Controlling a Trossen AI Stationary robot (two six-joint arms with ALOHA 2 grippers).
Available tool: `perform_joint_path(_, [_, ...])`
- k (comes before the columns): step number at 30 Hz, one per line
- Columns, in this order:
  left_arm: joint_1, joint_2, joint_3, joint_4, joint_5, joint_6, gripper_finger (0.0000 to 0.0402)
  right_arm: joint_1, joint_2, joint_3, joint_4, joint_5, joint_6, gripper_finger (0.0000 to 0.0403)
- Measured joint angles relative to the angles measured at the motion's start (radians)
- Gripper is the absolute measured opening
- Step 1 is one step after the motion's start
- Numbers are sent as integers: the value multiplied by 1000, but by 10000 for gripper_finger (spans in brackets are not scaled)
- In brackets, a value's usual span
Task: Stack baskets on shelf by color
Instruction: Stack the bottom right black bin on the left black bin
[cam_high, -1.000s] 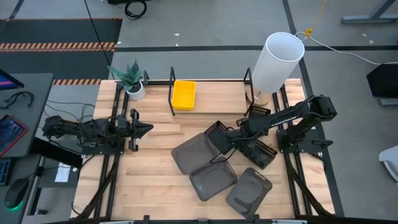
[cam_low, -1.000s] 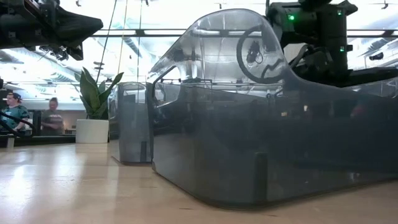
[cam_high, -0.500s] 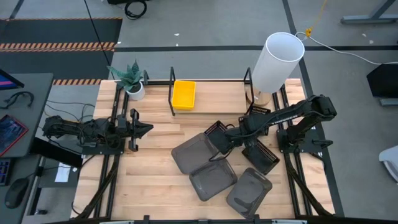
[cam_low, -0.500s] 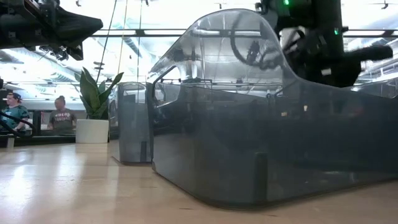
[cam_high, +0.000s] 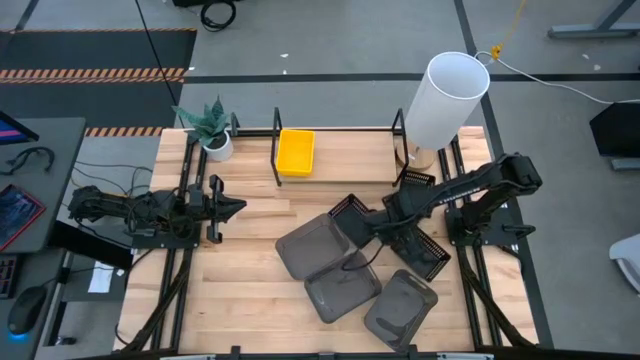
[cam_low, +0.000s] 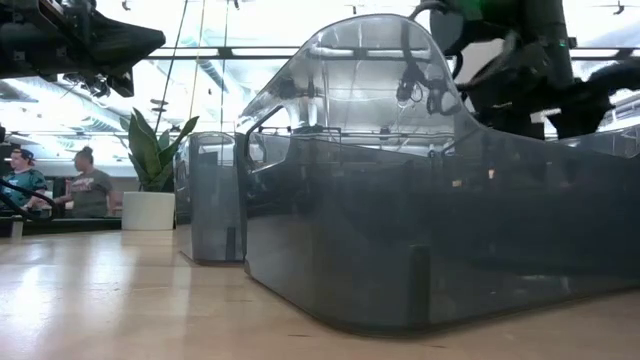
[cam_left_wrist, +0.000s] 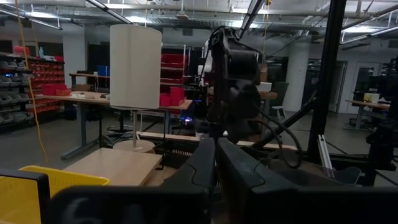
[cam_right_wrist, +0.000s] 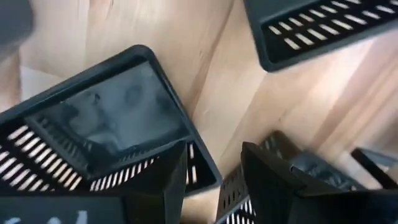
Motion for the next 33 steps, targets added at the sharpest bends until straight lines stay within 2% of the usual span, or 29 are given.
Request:
perform_joint_path(8, [0, 0, 0, 0, 0, 0, 36, 51, 0, -88, 99, 23, -33, 157])
perform_joint_path(13, [0, 0, 0, 0, 0, 0, 30, 59, 0, -137, 169, 22, -33, 146])
perform_joint_path(18, [0, 0, 0, 0, 0, 0, 23, 59, 0, -158, 193, 20, -33, 104])
perform_joint_path(25, [0, 0, 0, 0, 0, 0, 35, 58, 0, -158, 187, -39, -37, 19])
perform_joint_path(29, [0, 0, 0, 0, 0, 0, 35, 59, 0, -141, 181, -56, -36, 15])
perform_joint_path(33, [0, 0, 0, 0, 0, 0, 28, 58, 0, -92, 127, -24, -36, 15])
